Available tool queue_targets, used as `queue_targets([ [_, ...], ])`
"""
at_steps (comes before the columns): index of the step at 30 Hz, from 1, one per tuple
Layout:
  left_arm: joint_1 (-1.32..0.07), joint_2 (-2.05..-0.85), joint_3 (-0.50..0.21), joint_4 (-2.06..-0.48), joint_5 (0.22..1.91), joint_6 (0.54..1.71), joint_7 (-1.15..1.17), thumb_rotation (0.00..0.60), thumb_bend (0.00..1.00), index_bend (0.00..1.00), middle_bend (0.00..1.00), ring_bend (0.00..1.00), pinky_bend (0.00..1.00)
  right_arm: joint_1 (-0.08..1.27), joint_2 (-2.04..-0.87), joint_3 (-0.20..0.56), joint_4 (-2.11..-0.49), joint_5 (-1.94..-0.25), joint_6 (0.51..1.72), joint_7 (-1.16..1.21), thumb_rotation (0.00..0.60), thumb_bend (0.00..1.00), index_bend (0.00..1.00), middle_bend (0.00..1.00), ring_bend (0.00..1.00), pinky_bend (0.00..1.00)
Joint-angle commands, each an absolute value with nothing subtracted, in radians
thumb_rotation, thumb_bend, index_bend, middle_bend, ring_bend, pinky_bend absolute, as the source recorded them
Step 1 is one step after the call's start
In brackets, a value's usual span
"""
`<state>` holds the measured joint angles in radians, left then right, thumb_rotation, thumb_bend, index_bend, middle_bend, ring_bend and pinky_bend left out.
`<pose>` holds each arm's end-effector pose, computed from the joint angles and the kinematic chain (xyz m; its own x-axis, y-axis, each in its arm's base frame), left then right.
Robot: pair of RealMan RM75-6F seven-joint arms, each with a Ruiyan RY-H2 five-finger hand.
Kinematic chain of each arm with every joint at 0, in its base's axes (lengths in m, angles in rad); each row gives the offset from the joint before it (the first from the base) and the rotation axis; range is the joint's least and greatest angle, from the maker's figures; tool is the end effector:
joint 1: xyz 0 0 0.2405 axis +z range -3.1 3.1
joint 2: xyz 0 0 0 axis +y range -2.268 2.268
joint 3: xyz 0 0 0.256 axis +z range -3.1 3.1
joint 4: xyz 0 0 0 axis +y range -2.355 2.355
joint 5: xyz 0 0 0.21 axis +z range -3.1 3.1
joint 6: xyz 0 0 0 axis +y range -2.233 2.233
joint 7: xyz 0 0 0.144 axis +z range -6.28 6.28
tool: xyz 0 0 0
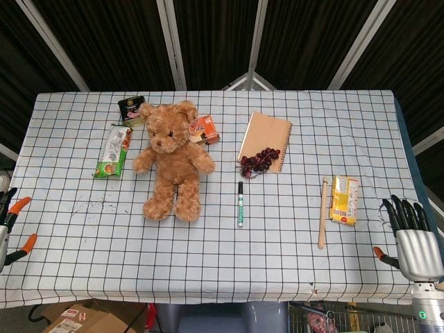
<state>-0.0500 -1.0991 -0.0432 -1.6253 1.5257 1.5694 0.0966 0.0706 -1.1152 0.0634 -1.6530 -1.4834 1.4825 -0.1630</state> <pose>-0.3082 0.1684 0.1730 0.4885 -0.0619 0.8703 0.8721 0.0029 -0.4893 -0.3067 -0.1788 0.1589 0.5053 -0.0021 0.8629 -0.8628 0.0160 0.5053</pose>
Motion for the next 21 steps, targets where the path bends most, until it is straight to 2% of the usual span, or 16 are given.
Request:
queue_targets([
  [1, -0.050, -1.100, -0.042, -1.625, 1.527, 1.567, 0.098, 0.600, 0.43, 0.18, 0.02, 0.00, 0.00, 0.070, -1.112, 0.063, -1.655, -1.480, 1.479, -0.162, 0.600, 0.17, 0.02, 0.00, 0.00, 0.00],
  [21, -0.061, -1.107, -0.034, -1.628, 1.535, 1.541, 0.107, 0.600, 0.43, 0.17, 0.04, 0.00, 0.00, 0.065, -1.106, 0.061, -1.652, -1.475, 1.477, -0.140, 0.600, 0.17, 0.02, 0.00, 0.00, 0.00],
])
